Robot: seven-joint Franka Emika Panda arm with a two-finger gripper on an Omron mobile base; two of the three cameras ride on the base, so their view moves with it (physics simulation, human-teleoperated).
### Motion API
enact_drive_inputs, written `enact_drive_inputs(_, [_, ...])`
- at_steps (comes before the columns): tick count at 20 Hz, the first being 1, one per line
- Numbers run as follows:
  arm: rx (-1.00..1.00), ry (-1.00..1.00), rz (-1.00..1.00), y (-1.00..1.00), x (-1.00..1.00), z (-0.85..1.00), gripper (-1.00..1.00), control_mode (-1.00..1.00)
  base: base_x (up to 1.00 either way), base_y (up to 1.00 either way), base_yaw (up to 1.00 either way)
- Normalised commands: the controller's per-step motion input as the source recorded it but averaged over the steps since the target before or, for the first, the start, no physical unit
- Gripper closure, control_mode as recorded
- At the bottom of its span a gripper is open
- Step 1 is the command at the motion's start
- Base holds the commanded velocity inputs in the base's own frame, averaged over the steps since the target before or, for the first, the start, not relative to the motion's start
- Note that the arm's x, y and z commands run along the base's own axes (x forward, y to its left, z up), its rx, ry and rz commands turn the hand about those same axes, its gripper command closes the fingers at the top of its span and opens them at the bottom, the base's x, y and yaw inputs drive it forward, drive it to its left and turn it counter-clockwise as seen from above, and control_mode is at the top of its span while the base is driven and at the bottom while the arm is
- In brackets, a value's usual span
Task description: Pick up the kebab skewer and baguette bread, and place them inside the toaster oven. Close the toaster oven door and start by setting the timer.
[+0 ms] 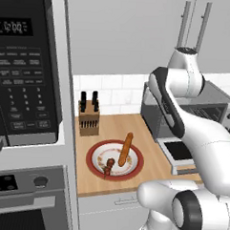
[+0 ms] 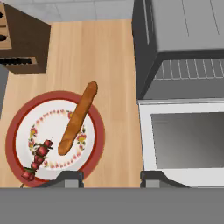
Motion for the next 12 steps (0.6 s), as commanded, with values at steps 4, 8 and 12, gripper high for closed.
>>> enact_drive_inputs(4, [0.00,-0.11,0.00,-0.13,-0.31,-0.01,-1.00,-1.00,0.00,0.00,0.00])
enact_drive_inputs(8, [0.00,-0.17,0.00,-0.65,-0.54,0.00,-1.00,-1.00,0.00,0.00,0.00])
enact_drive_inputs(12, [0.00,-0.12,0.00,-0.56,-0.14,0.00,-1.00,-1.00,0.00,0.00,0.00])
